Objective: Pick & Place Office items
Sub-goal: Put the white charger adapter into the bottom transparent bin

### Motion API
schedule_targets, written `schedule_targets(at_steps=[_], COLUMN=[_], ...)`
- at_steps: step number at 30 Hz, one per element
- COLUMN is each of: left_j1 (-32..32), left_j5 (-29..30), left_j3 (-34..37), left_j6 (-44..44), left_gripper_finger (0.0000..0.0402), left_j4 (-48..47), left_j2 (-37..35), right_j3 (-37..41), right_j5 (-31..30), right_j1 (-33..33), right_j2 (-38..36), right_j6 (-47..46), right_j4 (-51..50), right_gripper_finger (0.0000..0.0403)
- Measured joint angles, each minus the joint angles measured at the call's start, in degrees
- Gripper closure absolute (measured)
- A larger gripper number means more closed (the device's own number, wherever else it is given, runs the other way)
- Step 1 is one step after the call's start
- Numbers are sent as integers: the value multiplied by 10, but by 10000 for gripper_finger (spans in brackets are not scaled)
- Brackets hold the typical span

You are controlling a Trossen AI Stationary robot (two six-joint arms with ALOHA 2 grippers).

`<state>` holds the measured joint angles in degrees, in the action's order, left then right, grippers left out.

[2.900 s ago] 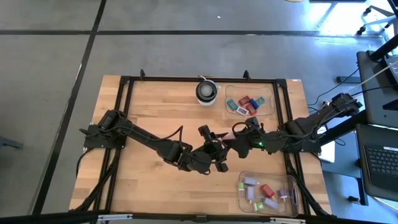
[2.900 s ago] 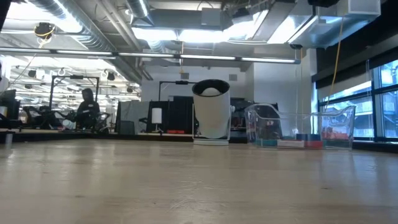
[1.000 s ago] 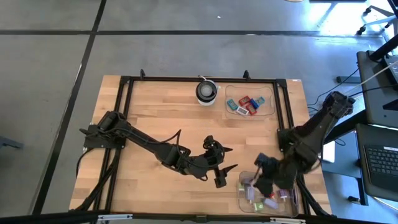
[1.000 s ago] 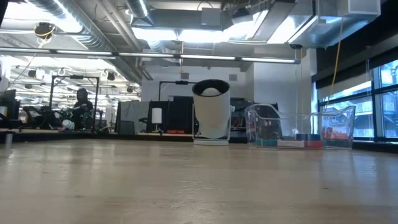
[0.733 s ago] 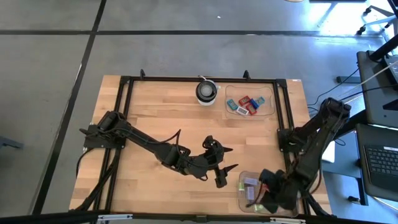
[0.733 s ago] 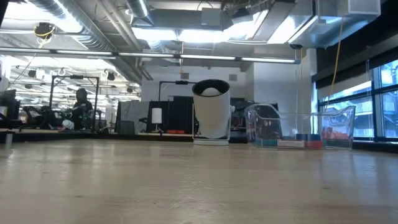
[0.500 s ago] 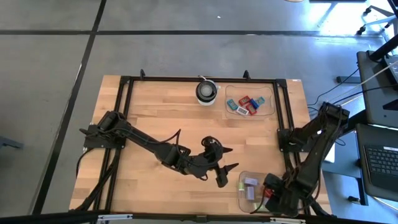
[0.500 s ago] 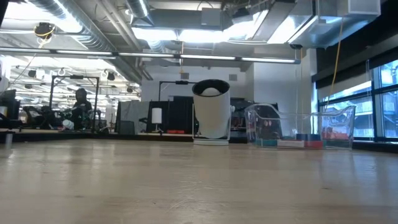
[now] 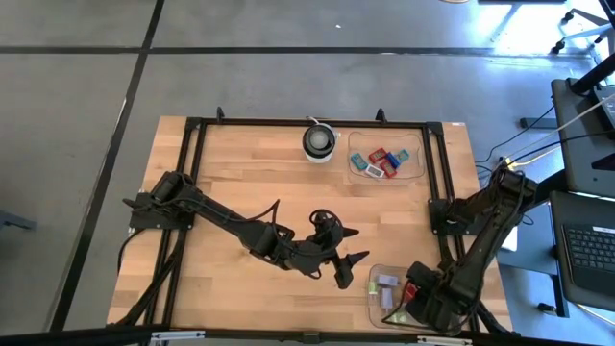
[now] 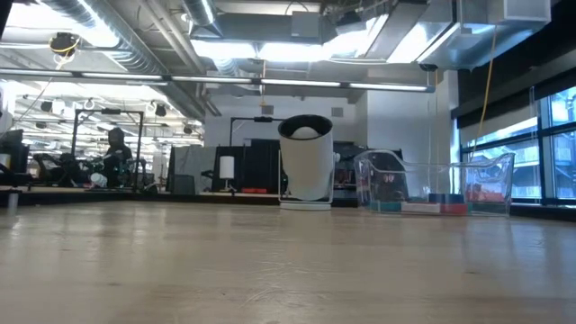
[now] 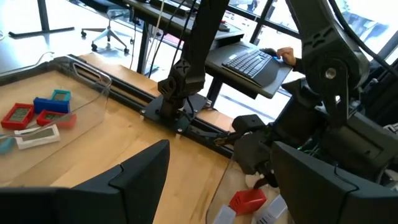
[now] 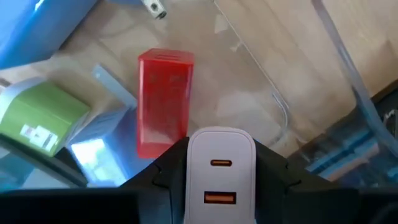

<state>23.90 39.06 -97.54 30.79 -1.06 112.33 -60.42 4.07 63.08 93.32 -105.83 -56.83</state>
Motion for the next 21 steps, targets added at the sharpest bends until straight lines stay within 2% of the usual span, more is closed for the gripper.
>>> schedule_targets(at_steps=[10,21], left_j1=[0,5], left_j5=[-1,-1], left_j3=[0,0], left_j6=[0,0], left_gripper_finger=[125,125], left_j4=[0,41], left_j2=[0,0], right_j3=[0,0], right_j5=[-40,-41], right_j1=[-4,-4], right_j2=[9,9], right_j6=[2,29], right_j4=[0,0], right_gripper_finger=[266,166])
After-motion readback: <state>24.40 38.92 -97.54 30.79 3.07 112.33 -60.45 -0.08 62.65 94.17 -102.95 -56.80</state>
